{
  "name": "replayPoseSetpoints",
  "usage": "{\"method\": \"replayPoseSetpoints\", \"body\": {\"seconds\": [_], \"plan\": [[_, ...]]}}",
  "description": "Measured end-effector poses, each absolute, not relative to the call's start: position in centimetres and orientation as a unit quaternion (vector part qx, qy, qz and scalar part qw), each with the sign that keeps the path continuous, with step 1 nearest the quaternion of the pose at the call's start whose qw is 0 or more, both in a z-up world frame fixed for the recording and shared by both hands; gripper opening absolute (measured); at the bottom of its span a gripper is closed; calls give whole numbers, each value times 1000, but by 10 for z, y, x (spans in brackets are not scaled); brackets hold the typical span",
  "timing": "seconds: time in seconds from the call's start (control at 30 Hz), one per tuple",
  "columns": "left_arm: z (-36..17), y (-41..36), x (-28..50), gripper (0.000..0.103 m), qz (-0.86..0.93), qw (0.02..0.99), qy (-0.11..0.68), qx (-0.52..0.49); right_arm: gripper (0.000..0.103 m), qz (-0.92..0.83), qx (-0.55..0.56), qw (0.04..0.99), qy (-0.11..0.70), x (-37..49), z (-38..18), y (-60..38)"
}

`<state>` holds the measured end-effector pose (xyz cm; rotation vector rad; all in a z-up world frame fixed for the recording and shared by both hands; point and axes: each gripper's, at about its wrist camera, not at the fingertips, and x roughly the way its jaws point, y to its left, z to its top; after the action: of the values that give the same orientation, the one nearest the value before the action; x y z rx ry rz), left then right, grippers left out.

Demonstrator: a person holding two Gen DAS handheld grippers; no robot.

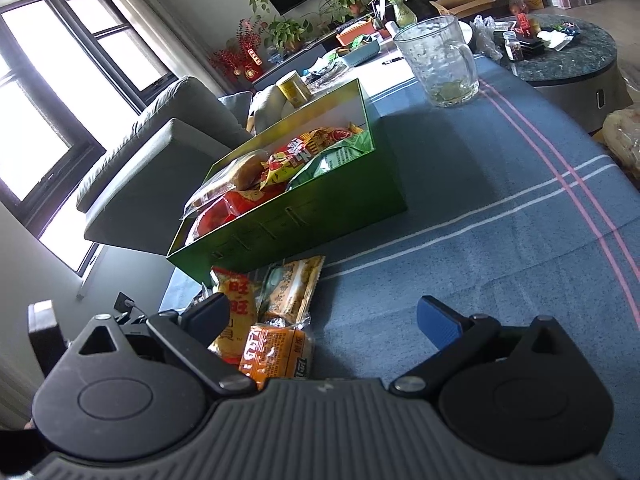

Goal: Organize snacks
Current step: 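Move the right gripper back toward the remaining snack packets, then grasp the red-white snack bag with the right gripper while the left grasps the brown nut packet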

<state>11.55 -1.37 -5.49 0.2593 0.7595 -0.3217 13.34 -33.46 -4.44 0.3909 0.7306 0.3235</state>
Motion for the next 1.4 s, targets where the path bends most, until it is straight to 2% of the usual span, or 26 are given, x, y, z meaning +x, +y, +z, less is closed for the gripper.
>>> {"method": "replayPoseSetpoints", "body": {"seconds": [0.17,0.3,0.53,1.0,1.27,1.4], "plan": [[-59,-1,116,76,-147,914,371,71,78,145,192,907,345,133,-41,-342],[-61,7,111,65,-129,921,365,39,78,130,193,913,335,131,-37,-353],[-61,-1,83,63,-105,932,346,29,78,98,177,919,339,121,-43,-368],[-55,5,53,58,-82,937,338,-6,78,113,57,928,351,87,-79,-363],[-57,0,49,59,-74,938,340,1,78,228,39,903,363,72,-81,-334],[-58,-1,47,59,-73,938,339,3,78,199,23,913,355,77,-84,-329]]}}
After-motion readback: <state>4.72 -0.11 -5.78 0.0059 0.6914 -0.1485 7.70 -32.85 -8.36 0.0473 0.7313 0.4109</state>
